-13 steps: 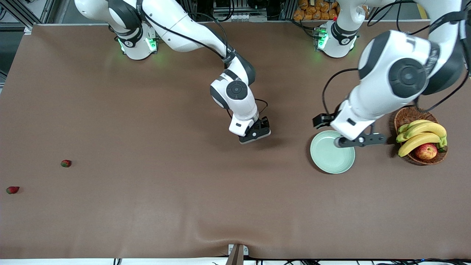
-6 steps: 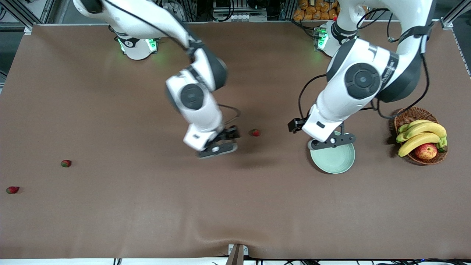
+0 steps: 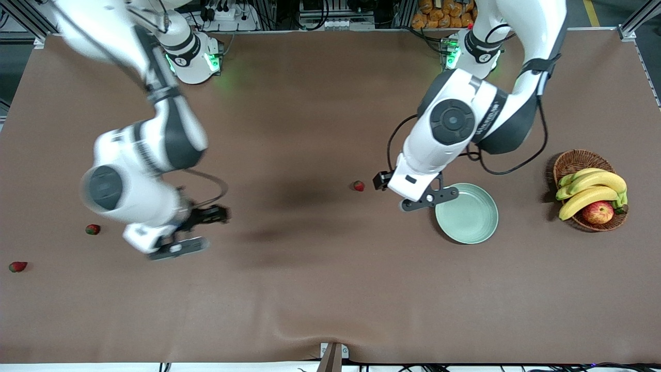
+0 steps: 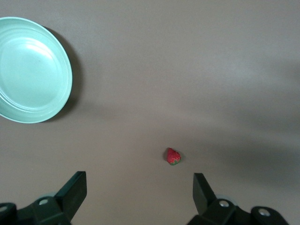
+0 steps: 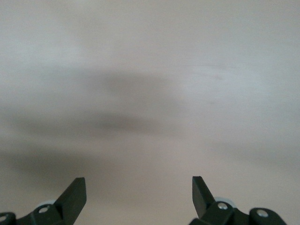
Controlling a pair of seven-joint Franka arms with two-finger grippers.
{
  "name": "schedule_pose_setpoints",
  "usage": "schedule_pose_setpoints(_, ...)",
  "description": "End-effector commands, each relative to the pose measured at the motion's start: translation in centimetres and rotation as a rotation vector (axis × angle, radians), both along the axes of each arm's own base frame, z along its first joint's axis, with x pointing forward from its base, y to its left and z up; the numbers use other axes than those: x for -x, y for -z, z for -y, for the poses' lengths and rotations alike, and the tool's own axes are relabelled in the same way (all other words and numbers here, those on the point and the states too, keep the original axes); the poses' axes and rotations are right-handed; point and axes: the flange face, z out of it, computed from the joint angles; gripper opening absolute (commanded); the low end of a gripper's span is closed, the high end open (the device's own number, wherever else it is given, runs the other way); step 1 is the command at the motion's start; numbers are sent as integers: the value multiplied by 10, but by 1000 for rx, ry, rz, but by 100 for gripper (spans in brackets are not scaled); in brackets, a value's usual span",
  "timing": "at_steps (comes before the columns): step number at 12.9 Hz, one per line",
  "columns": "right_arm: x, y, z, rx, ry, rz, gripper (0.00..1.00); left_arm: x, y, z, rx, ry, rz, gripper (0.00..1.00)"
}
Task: Collect all strawberries into plate
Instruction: 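Grasp the strawberry with the left gripper while the right gripper grasps another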
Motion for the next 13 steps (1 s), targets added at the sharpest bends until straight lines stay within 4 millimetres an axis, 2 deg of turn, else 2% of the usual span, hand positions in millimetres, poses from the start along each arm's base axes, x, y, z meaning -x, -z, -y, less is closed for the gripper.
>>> schedule_pose_setpoints(1, -8, 11, 96, -14, -16, 5, 100, 7, 22, 23, -54, -25, 15, 100)
schedule_pose_setpoints(3, -13, 28, 163, 9, -44, 23, 100, 6, 40, 30, -58, -62, 10, 100)
schedule_pose_setpoints(4, -13, 41, 199, 8, -48, 24, 100, 10, 52, 40, -59, -79, 4, 100)
schedule_pose_setpoints(6, -10, 67, 254, 7, -98, 26, 100, 16, 82, 54, -69, -147, -14, 100)
schedule_pose_setpoints(8, -7, 80, 304, 19, -85, 66, 100, 25, 105, 66, -95, -234, -39, 100)
schedule_pose_setpoints(10, 3, 101, 344, 24, -27, 65, 100, 33, 126, 79, -105, -338, -45, 100)
schedule_pose_setpoints(13, 18, 130, 374, 27, 20, 49, 100, 44, 168, 96, -113, -484, -49, 100)
